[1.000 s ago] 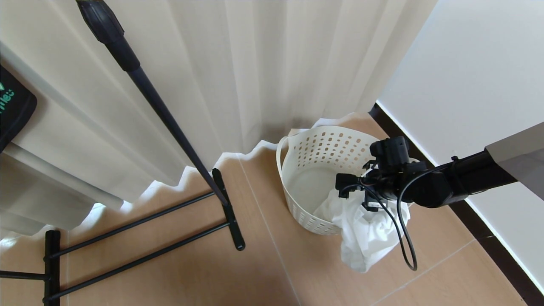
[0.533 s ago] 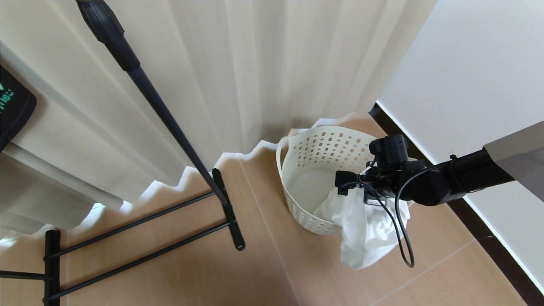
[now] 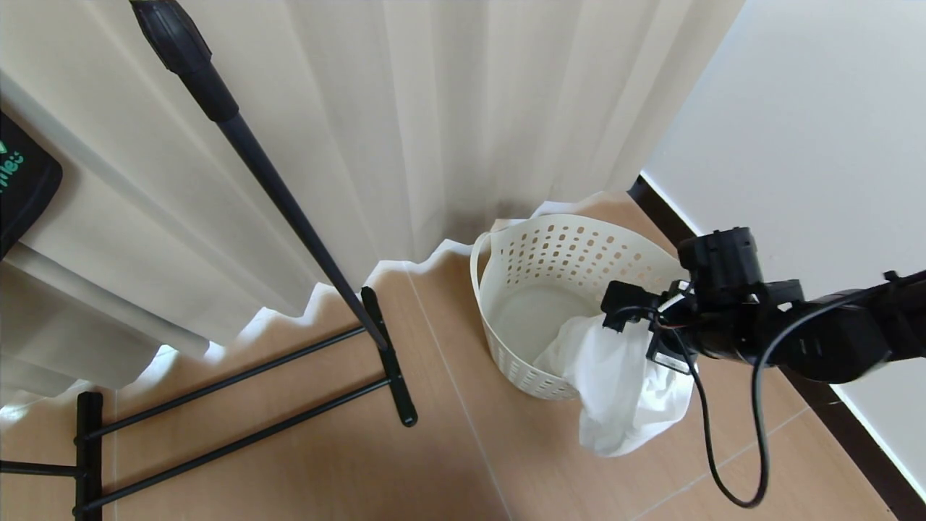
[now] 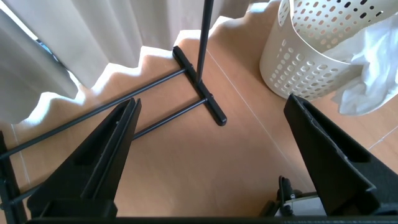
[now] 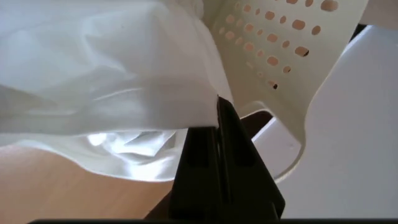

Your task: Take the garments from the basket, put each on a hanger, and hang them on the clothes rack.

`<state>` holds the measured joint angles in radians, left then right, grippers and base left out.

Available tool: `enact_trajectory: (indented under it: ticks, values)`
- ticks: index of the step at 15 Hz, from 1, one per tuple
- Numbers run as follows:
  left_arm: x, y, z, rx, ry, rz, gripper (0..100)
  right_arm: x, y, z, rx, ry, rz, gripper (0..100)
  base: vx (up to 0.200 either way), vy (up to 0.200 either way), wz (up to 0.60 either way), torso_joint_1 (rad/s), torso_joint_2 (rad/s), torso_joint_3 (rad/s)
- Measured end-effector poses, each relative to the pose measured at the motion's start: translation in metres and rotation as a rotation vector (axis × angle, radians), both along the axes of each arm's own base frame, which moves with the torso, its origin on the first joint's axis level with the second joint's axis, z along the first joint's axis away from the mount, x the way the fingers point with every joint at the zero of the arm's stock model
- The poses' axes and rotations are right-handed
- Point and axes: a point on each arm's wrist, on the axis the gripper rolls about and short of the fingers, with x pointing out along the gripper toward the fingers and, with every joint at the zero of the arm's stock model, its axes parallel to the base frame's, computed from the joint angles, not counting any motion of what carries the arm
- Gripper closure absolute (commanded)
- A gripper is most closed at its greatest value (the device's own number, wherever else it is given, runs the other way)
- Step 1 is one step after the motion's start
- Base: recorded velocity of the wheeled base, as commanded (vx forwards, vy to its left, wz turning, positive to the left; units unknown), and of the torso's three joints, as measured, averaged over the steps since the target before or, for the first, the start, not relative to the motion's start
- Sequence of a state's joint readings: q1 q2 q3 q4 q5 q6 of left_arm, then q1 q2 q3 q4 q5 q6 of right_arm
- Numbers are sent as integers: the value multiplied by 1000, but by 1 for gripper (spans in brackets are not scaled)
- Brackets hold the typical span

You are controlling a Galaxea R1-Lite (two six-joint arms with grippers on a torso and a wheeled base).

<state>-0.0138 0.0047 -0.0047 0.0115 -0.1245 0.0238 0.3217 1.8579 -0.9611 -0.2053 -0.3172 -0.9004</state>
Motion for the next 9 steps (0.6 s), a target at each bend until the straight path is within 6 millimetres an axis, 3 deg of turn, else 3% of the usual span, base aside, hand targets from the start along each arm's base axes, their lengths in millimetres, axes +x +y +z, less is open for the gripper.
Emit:
enact_trajectory:
  ticks: [5,9]
  values:
    - [0,0,0,1,1,-1,0,-88,-15,46,327,-133,-123,100,0,0,0,0,0,0]
    - [0,0,0,2,1,-3,0,-137,-15,77,580,-239,-114,100,0,0,0,-1,1,15]
